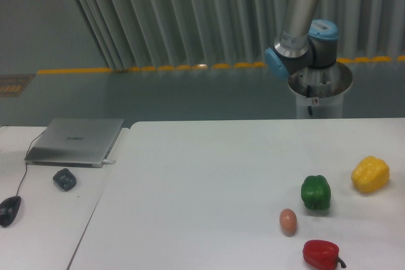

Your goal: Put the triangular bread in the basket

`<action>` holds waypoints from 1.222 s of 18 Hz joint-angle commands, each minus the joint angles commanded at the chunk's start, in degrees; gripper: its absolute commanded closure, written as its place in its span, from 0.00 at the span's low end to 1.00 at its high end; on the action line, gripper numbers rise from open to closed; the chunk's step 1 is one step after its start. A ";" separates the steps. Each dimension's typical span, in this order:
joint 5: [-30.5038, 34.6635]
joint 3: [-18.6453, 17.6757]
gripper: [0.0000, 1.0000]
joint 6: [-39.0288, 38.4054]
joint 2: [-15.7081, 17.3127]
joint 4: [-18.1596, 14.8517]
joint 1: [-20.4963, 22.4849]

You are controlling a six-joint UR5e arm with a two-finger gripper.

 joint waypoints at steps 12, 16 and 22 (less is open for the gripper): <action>0.62 -1.49 0.00 -3.51 2.02 -1.93 -2.02; 0.70 -2.20 0.00 -3.60 3.25 -6.75 -4.04; 0.09 -2.20 0.00 -3.60 4.66 -14.57 -6.50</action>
